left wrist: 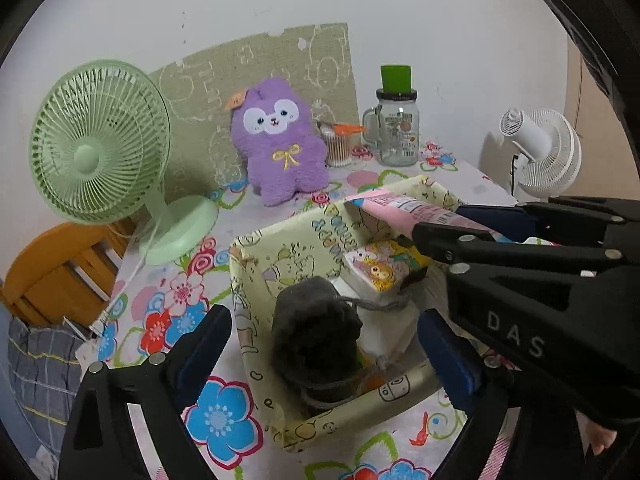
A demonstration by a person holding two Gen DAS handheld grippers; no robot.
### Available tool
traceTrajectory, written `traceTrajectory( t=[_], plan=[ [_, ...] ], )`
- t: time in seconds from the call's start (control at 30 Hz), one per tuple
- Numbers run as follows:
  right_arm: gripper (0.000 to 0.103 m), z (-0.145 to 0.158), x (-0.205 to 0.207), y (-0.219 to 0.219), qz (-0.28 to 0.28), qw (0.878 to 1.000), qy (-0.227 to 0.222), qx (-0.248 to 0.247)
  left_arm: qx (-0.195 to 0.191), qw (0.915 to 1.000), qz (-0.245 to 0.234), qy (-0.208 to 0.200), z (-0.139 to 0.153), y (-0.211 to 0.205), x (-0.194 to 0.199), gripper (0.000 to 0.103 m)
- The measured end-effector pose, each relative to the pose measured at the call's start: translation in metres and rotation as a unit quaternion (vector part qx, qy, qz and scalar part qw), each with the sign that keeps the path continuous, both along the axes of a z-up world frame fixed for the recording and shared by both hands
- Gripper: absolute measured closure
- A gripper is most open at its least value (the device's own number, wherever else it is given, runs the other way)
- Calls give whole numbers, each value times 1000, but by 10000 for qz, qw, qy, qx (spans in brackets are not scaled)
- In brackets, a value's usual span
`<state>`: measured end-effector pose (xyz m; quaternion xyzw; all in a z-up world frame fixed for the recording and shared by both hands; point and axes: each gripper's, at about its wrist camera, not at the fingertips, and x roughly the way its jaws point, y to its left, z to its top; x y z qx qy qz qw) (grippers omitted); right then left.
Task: Organize soft objects
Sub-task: 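Lower the pouch and tube into the fabric box and open both grippers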
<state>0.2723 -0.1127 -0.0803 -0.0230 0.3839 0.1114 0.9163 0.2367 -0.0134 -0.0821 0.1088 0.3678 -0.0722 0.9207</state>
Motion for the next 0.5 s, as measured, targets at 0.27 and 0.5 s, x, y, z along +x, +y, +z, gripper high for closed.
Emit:
traceTrajectory(
  t=[0.27, 0.5],
  plan=[
    [67, 3, -3, 8, 9, 9997, -185, -158, -211, 9994, 119, 238, -4, 9, 4, 3],
    [26, 20, -29, 0, -136, 9970, -744, -193, -374, 9989, 219, 172, 5, 11, -6, 0]
  ],
)
